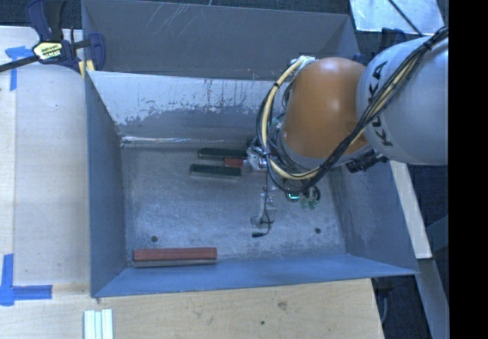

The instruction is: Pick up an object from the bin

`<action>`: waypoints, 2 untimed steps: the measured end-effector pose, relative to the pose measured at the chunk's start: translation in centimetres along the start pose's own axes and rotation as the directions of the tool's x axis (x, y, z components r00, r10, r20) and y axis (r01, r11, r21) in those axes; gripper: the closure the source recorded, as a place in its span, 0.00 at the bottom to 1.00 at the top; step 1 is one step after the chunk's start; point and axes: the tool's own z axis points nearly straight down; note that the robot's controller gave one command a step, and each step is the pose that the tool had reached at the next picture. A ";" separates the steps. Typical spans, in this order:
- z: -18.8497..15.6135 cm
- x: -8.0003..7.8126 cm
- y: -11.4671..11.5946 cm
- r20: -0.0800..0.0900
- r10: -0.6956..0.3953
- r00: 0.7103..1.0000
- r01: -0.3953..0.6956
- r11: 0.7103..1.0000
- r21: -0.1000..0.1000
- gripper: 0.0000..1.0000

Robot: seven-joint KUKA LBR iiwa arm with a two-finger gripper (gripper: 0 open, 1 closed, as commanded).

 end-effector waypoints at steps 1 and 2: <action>-0.4 -0.2 0.0 0.008 0.002 1.000 -0.002 1.000 -0.001 1.00; -0.4 -0.2 0.0 0.008 0.002 1.000 -0.002 1.000 -0.001 0.00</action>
Offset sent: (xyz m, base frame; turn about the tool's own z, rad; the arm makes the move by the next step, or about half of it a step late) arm 0.0000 0.0000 0.0000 0.0000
